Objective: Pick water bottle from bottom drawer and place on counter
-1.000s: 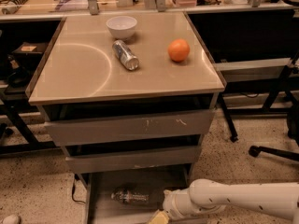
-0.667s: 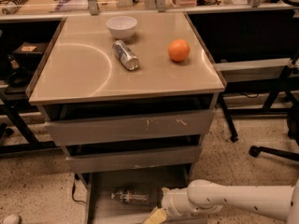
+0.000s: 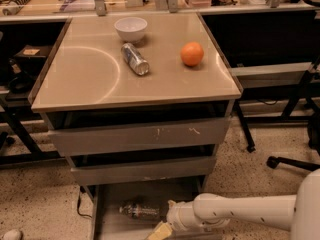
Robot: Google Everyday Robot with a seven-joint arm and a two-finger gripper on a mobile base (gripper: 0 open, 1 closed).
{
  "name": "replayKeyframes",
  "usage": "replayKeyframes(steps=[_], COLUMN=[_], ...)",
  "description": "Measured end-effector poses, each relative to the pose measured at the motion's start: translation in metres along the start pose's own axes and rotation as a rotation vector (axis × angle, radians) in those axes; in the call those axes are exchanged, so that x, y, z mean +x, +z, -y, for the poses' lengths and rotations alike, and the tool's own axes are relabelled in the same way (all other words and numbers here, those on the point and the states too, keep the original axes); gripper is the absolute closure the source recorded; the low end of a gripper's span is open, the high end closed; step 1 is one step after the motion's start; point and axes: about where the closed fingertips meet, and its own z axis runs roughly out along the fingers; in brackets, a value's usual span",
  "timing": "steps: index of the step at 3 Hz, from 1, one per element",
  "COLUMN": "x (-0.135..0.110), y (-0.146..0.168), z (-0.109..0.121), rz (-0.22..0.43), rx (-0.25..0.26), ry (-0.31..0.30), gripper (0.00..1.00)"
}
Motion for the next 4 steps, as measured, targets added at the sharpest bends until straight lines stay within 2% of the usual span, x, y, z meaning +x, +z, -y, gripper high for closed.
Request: replayKeyframes(steps=[1, 2, 3, 4], x=[-0.008, -0.008, -0.010, -0.011], y=[0.049, 0.053, 0.077, 0.126], z=[0.027, 0.026, 0.035, 0.056], rz=[0.019, 0.026, 0.038, 0.026], rx=[-0.001, -0.002, 0.006, 0.001], ry=[-0.038, -0.037, -0.047, -0.076], gripper=[0.00, 0.00, 0.00, 0.00])
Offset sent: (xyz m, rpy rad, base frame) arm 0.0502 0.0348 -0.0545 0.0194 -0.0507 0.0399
